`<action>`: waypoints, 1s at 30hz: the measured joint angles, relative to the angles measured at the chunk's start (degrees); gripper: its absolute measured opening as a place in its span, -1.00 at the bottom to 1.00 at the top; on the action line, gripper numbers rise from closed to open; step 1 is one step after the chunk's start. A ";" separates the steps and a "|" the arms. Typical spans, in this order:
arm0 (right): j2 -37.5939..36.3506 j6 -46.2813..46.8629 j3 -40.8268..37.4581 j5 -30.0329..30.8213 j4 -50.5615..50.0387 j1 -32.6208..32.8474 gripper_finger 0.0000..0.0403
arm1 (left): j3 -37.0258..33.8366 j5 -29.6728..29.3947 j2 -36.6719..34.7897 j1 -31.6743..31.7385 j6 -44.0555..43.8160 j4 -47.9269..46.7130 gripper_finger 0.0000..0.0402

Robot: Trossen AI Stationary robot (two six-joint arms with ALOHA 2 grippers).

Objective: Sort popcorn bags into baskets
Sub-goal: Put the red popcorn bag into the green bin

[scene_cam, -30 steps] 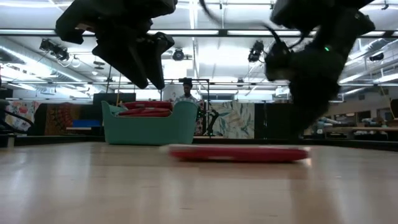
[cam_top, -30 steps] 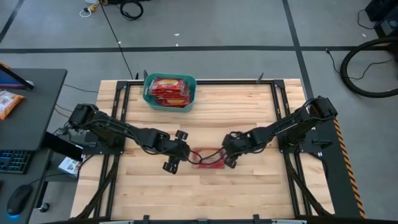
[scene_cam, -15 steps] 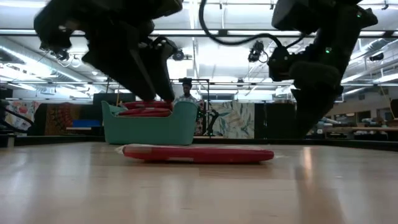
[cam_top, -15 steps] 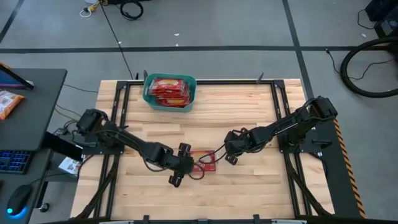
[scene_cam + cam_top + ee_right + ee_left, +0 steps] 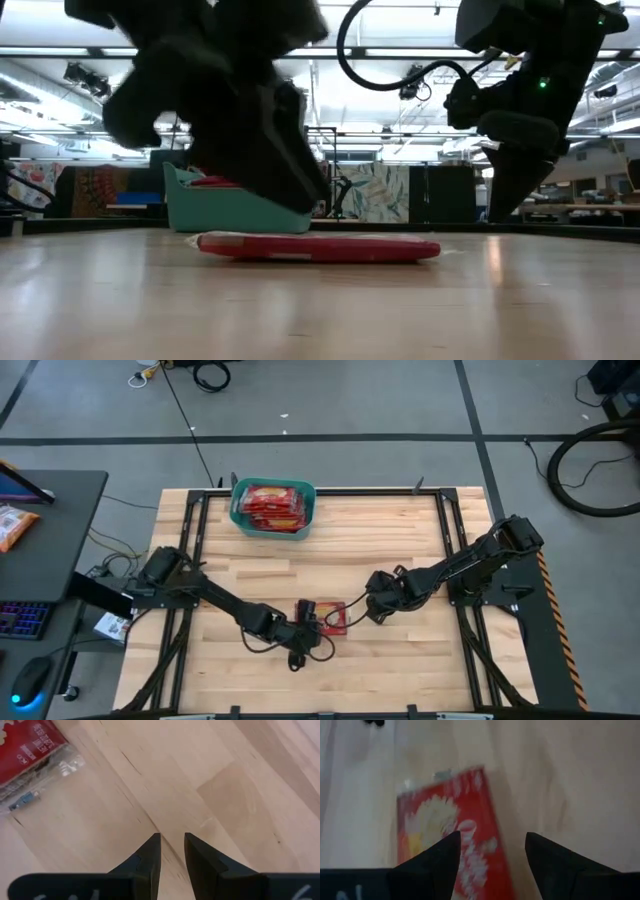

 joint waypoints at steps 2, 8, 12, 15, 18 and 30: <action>0.00 0.34 0.01 0.03 -0.15 0.00 -0.55 | -0.06 -0.70 1.36 0.04 0.28 1.49 0.13; 0.00 0.34 0.02 0.43 0.12 0.11 -0.55 | -0.07 -1.73 4.65 0.06 4.22 0.45 0.13; 0.00 0.13 0.02 0.42 0.54 0.15 -0.55 | 0.13 -3.54 5.38 -0.05 6.21 -0.44 0.09; 0.00 -0.53 0.02 0.44 1.12 0.26 -0.55 | 0.13 -4.96 5.17 0.04 6.59 -2.13 -0.06; 0.00 -0.75 0.02 0.42 1.44 0.43 -0.55 | 0.02 -5.53 4.73 0.13 7.76 -3.97 -0.30; -0.11 -1.02 0.02 1.03 2.26 1.50 -0.55 | -0.04 -5.51 -8.92 0.88 8.66 -22.53 -0.89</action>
